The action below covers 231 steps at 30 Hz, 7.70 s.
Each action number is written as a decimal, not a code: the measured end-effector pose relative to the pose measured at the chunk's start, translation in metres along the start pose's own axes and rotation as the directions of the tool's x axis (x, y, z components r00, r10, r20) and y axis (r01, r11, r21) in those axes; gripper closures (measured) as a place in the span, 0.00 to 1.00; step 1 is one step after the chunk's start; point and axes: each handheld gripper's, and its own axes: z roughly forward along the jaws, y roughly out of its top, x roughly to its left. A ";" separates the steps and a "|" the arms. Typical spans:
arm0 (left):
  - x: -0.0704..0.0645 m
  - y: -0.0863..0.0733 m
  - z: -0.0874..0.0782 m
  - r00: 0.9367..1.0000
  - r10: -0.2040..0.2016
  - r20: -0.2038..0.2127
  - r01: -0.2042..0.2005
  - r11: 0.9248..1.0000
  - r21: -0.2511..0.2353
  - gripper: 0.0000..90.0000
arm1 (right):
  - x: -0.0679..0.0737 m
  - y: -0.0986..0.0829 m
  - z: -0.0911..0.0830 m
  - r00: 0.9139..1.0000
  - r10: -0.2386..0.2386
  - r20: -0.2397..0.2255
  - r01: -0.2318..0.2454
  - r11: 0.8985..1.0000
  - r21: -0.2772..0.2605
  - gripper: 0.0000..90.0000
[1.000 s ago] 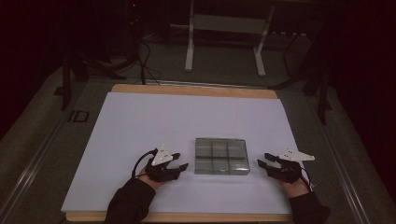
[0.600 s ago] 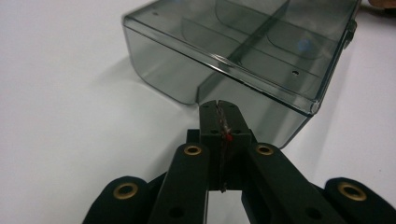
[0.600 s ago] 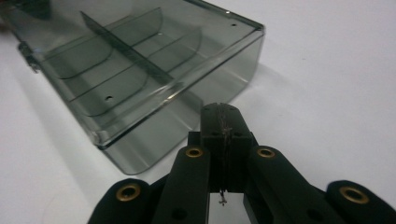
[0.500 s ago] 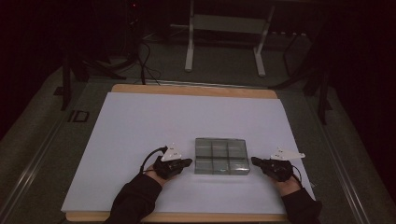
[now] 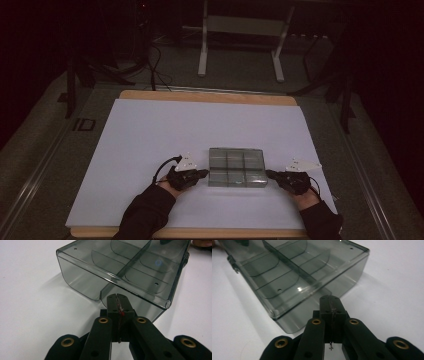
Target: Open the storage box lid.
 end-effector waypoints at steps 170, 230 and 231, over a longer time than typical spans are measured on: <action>0.054 0.065 0.055 0.936 -0.289 -0.200 0.284 0.957 -0.053 0.62 | -0.037 0.070 0.057 0.955 0.245 0.167 -0.244 0.969 -0.028 0.73; 0.006 0.058 -0.009 0.994 -0.096 -0.048 0.092 0.992 -0.082 0.10 | -0.009 0.070 0.007 0.998 0.032 0.049 -0.030 0.999 -0.043 0.18; 0.005 0.057 -0.010 0.995 -0.092 -0.048 0.088 0.993 -0.080 0.10 | -0.008 0.069 0.005 0.998 0.026 0.050 -0.024 0.999 -0.045 0.18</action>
